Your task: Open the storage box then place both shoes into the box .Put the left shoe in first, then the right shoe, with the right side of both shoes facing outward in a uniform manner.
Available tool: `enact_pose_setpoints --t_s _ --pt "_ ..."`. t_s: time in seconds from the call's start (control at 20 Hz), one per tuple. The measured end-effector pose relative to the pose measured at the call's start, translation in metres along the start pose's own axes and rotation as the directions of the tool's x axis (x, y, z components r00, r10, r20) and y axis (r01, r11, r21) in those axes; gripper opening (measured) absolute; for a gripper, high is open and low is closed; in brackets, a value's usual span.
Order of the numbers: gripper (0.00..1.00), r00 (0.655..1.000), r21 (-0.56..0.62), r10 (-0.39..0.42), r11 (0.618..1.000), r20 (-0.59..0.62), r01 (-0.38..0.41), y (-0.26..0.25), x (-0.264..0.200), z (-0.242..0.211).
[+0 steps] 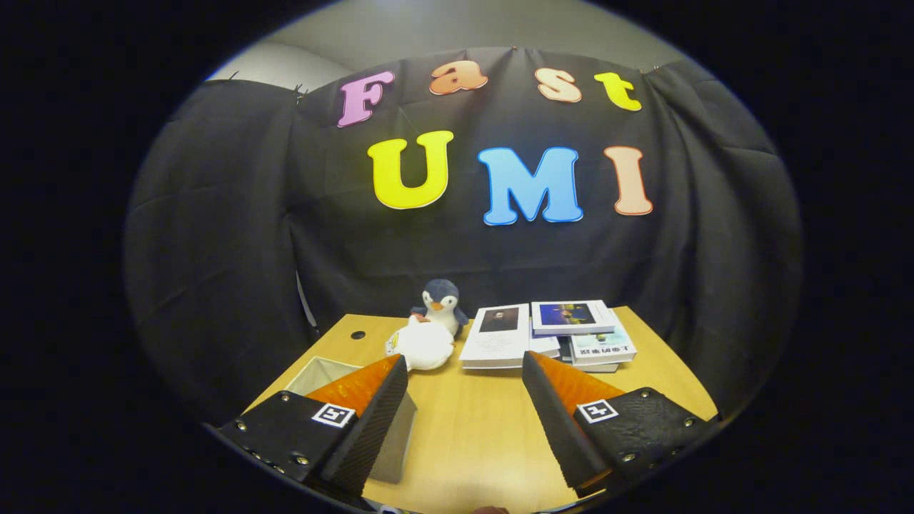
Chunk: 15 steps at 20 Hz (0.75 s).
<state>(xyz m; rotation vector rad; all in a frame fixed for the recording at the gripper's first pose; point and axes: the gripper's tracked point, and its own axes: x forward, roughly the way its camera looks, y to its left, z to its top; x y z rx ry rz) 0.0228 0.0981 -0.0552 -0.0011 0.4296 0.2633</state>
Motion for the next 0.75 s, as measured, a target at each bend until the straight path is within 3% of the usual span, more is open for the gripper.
enact_pose_setpoints --t_s 0.4,0.75 --pt "0.97 0.983 -0.026 -0.122 0.992 0.137 0.127 -0.060 -0.035 0.027" --pt "0.97 0.958 -0.086 -0.149 0.981 0.246 0.175 -0.076 -0.063 0.044"
